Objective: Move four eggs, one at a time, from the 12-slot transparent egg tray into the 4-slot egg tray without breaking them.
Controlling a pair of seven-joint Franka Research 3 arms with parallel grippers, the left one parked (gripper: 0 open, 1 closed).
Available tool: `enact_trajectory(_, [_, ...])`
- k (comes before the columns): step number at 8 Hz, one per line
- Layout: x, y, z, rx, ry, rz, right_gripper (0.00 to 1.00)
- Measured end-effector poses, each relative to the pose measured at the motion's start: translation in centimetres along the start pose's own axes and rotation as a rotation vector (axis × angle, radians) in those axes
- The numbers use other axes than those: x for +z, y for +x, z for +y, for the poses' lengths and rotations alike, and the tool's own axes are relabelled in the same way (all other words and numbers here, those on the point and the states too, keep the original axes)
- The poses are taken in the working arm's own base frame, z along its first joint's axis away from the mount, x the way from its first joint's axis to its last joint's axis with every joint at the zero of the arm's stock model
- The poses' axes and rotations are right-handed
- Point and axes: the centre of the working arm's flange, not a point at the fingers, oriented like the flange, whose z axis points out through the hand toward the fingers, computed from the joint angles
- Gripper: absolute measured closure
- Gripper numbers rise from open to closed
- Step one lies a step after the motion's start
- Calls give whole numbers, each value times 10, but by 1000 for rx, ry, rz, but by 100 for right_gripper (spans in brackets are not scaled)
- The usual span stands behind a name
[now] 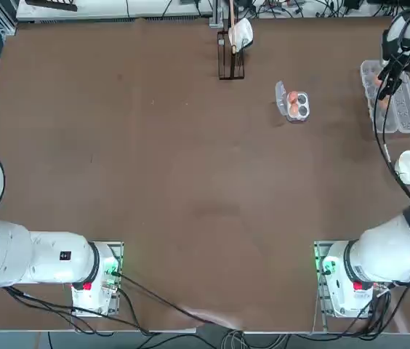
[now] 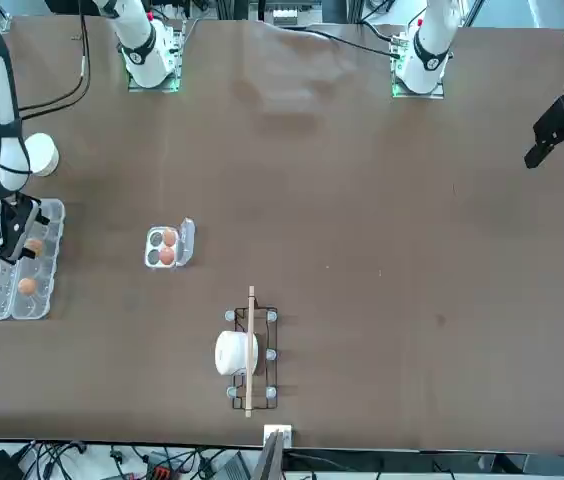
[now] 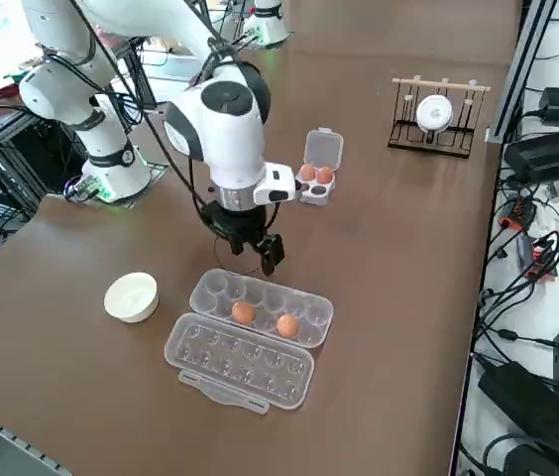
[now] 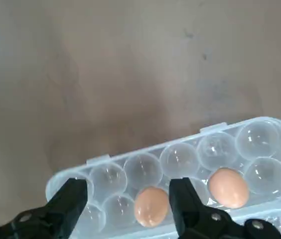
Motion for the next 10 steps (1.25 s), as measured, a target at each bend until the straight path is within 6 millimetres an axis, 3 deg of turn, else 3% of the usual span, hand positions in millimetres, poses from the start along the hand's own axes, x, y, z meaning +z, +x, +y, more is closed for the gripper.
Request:
enact_trajectory(7, [23,-32,6,-130,-84,-38,3])
enact_trajectory(10, [40,-46,-3,-150,-113,-55,5])
